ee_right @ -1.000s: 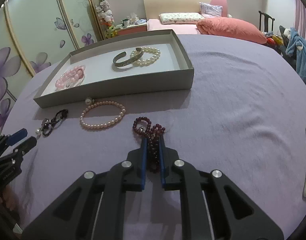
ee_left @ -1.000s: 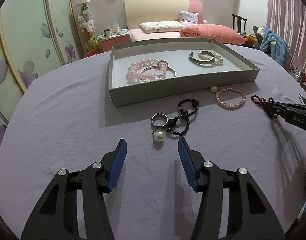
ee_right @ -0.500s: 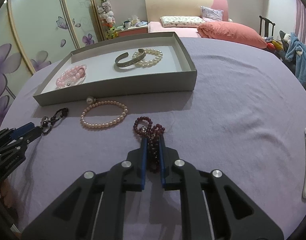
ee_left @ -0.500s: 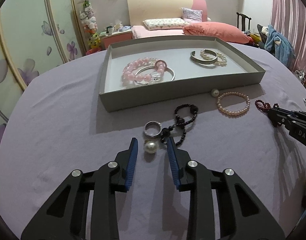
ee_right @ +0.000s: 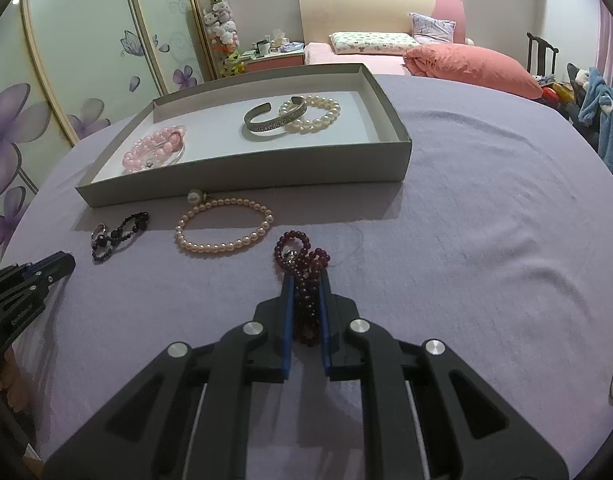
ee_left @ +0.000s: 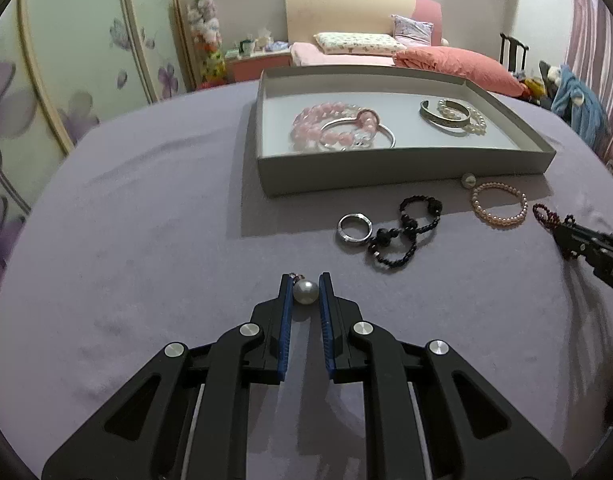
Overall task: Organize jewelry
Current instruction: 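Grasp the dark red bead bracelet with the right tool while the left tool grasps the white pearl earring, then carry the red bracelet and pearl earring into the gray tray and open both tools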
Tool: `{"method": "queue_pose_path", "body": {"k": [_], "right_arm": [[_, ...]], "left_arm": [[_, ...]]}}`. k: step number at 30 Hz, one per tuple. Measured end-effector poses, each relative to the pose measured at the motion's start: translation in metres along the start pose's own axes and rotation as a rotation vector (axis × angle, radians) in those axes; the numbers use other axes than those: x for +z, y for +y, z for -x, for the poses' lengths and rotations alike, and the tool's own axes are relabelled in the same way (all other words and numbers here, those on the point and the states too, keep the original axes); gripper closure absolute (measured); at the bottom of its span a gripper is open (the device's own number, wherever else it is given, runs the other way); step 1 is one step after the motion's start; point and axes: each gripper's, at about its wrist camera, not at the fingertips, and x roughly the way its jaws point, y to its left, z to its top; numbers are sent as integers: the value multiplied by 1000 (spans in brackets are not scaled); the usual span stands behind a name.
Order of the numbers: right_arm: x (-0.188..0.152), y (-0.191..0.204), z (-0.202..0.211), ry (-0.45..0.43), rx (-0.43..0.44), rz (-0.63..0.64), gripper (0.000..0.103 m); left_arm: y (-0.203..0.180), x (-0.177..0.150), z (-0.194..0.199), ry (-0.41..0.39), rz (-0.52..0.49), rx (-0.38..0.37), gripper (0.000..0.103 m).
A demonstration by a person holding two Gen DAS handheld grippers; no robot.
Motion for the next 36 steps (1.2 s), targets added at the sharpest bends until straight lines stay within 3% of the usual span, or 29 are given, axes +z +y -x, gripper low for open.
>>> {"method": "queue_pose_path", "body": {"k": [20, 25, 29, 36], "right_arm": [[0, -1, 1, 0, -1, 0, 91], [0, -7, 2, -10, 34, -34, 92], [0, -8, 15, -71, 63, -57, 94], [12, -1, 53, -228, 100, -57, 94]], "left_arm": [[-1, 1, -1, 2, 3, -5, 88], [0, 1, -1, 0, 8, -9, 89], [3, 1, 4, -21, 28, -14, 89], [9, 3, 34, -141, 68, -40, 89]]}}
